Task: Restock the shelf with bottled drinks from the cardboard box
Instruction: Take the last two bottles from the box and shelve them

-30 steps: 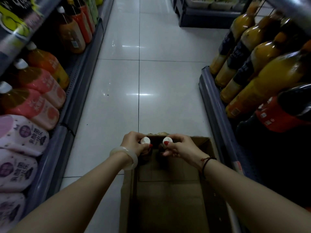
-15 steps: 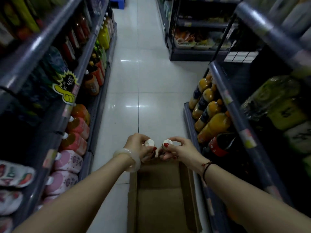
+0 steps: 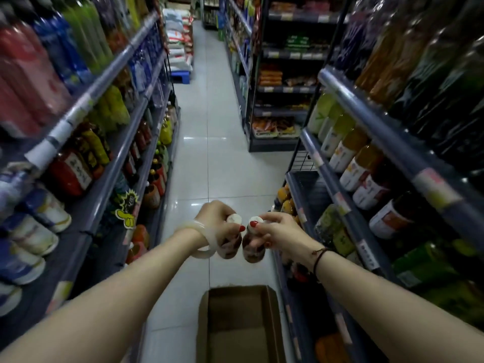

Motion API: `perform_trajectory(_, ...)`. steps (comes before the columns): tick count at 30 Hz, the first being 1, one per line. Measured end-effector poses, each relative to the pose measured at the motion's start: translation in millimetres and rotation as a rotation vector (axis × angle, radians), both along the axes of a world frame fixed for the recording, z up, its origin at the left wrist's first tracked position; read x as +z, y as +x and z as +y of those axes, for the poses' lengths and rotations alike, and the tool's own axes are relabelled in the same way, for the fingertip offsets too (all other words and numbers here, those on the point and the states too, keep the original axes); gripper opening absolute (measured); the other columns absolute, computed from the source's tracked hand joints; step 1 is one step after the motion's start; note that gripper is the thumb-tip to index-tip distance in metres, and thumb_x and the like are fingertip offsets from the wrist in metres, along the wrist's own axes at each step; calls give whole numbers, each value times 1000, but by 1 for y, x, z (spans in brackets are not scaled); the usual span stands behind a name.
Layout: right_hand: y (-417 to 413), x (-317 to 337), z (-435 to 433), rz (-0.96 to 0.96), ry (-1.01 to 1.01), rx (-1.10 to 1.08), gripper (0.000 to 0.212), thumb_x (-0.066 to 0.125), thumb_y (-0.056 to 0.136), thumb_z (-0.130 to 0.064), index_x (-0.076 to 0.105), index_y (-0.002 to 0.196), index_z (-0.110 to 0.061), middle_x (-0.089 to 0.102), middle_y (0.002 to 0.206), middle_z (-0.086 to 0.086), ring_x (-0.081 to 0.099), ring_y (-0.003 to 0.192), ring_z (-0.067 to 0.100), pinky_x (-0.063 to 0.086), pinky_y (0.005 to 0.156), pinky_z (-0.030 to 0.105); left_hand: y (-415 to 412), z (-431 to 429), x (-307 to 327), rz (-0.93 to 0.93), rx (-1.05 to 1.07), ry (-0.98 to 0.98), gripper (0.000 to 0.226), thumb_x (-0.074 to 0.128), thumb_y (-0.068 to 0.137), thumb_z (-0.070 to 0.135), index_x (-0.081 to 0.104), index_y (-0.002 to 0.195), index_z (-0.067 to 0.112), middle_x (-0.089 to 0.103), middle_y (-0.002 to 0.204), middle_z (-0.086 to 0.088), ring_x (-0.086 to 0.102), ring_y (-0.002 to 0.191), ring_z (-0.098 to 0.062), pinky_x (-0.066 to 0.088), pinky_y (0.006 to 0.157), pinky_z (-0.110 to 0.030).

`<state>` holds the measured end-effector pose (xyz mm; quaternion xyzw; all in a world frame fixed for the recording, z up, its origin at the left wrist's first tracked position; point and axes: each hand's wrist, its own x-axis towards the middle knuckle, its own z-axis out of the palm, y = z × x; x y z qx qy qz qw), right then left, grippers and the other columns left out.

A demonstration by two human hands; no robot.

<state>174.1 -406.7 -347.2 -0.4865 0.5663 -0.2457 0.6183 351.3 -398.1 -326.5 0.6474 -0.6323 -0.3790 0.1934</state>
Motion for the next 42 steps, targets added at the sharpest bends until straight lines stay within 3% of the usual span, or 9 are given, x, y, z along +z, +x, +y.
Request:
perform_trajectory(3, -11, 50, 3, -6, -38, -17, 28, 69, 85, -18, 65, 109, -6, 70, 83, 10, 66, 61, 14, 49, 54, 21, -10, -2, 45, -16, 2, -33, 24, 70, 77, 19, 62, 60, 3, 47, 49, 9, 43, 49, -7, 33, 44, -12)
perform_trajectory(11, -44, 133, 15, -110, -83, -68, 16, 60, 89, -4, 61, 103, 3, 66, 77, 16, 65, 48, 16, 43, 51, 22, -34, -2, 118, 6, -64, -111, 25, 75, 73, 26, 72, 76, 1, 66, 68, -11, 65, 70, -27, 58, 74, -41)
perform_trajectory(14, -56, 153, 26, -100, -102, -98, 15, 60, 89, -4, 63, 103, 3, 67, 79, 15, 66, 48, 14, 45, 46, 19, -46, 6, 137, 21, -101, -105, 24, 77, 74, 26, 74, 81, 3, 74, 86, -20, 71, 89, -34, 57, 84, -50)
perform_trajectory(21, -88, 175, 64, -83, -126, -177, 14, 59, 90, -6, 64, 103, -3, 70, 78, 12, 68, 54, 15, 50, 48, 19, -77, 32, 166, 51, -224, -71, 23, 75, 79, 19, 73, 91, -1, 75, 89, -16, 74, 85, -25, 59, 84, -44)
perform_trajectory(25, -105, 182, 95, -73, -139, -257, 12, 64, 87, -6, 65, 99, -5, 72, 90, 15, 70, 63, 20, 54, 77, 34, -93, 52, 177, 58, -317, -67, 23, 75, 79, 18, 74, 94, 1, 76, 87, -11, 75, 82, -20, 60, 83, -43)
perform_trajectory(31, -118, 205, 166, -121, -154, -405, 13, 62, 87, -3, 64, 99, 0, 71, 78, 13, 69, 52, 16, 53, 52, 21, -116, 88, 194, 14, -479, -112, 19, 73, 81, 16, 74, 90, -1, 76, 84, -13, 75, 81, -23, 60, 81, -44)
perform_trajectory(36, -130, 214, 232, -88, -180, -517, 24, 67, 82, 1, 65, 106, 2, 74, 76, 11, 70, 55, 16, 55, 53, 22, -139, 123, 205, -10, -628, -162, 17, 74, 80, 20, 77, 90, 7, 77, 86, -11, 74, 80, -22, 61, 79, -43)
perform_trajectory(40, -143, 218, 280, -52, -215, -605, 22, 69, 82, -2, 67, 103, 1, 73, 79, 12, 69, 55, 16, 56, 57, 22, -163, 157, 214, 34, -734, -128, 9, 69, 85, 14, 73, 87, 6, 75, 79, -6, 72, 66, -3, 59, 66, -20)
perform_trajectory(42, -151, 219, 303, -33, -236, -646, 23, 70, 81, -3, 67, 103, 3, 72, 81, 11, 69, 54, 16, 57, 56, 21, -175, 174, 218, 51, -774, -128, 9, 69, 85, 14, 73, 87, 8, 75, 80, -5, 73, 68, -3, 60, 67, -19)
